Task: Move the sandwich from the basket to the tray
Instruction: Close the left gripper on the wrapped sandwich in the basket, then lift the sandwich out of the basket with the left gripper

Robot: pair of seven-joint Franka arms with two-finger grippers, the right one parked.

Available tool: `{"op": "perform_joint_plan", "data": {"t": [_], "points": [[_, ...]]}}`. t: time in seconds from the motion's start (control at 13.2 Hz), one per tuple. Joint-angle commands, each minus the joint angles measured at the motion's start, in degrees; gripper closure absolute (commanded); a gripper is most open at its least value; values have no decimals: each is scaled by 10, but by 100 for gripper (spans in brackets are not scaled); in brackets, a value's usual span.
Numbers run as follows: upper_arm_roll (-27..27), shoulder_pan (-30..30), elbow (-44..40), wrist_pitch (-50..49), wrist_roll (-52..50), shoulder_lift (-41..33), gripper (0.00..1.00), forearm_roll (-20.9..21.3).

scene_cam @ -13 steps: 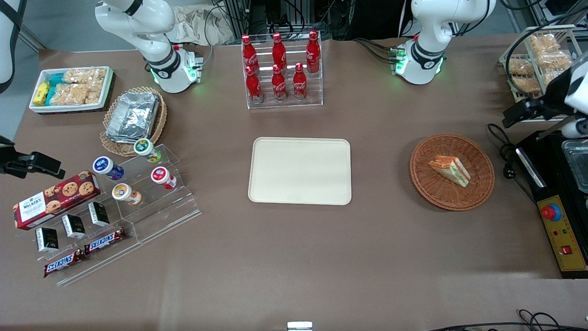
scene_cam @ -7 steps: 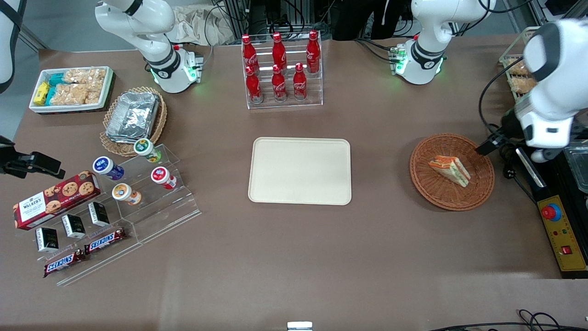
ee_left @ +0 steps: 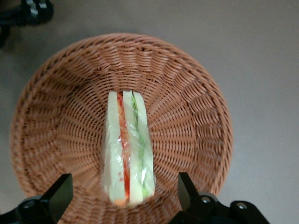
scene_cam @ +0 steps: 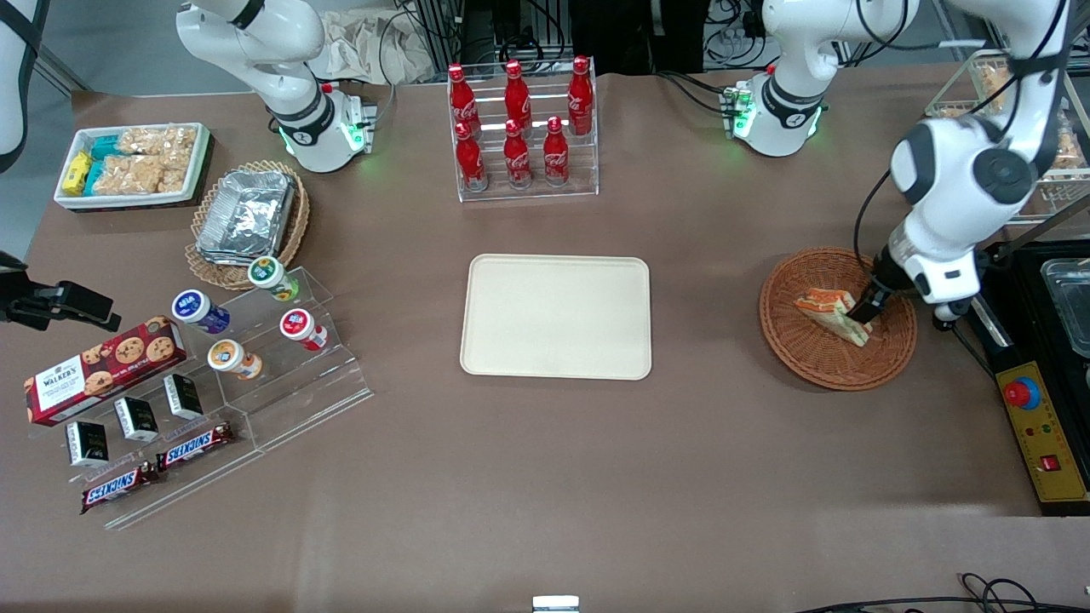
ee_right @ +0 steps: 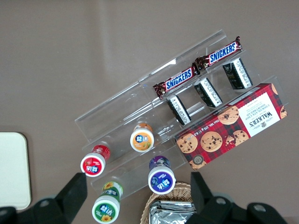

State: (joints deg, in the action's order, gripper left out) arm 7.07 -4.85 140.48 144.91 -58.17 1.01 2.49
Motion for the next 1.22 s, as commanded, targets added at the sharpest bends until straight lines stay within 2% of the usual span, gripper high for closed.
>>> {"op": "perform_joint_plan", "data": {"t": [0.0, 0.15, 0.23, 0.3, 0.38, 0.46, 0.53, 0.91, 1.14], "points": [[-5, 0, 8, 66, -49, 45, 0, 10], [-5, -1, 20, 93, -49, 58, 0, 10], [-5, -2, 23, 101, -49, 60, 3, 10], [-6, -3, 25, 105, -49, 62, 20, 10], [-6, -3, 26, 105, -49, 63, 52, 10], [-7, -3, 26, 105, -49, 63, 90, 10], [-7, -3, 26, 105, -49, 63, 100, 10], [-7, -2, 16, 80, -24, 30, 100, 13], [-8, -2, -55, -84, 51, -23, 100, 13]]}}
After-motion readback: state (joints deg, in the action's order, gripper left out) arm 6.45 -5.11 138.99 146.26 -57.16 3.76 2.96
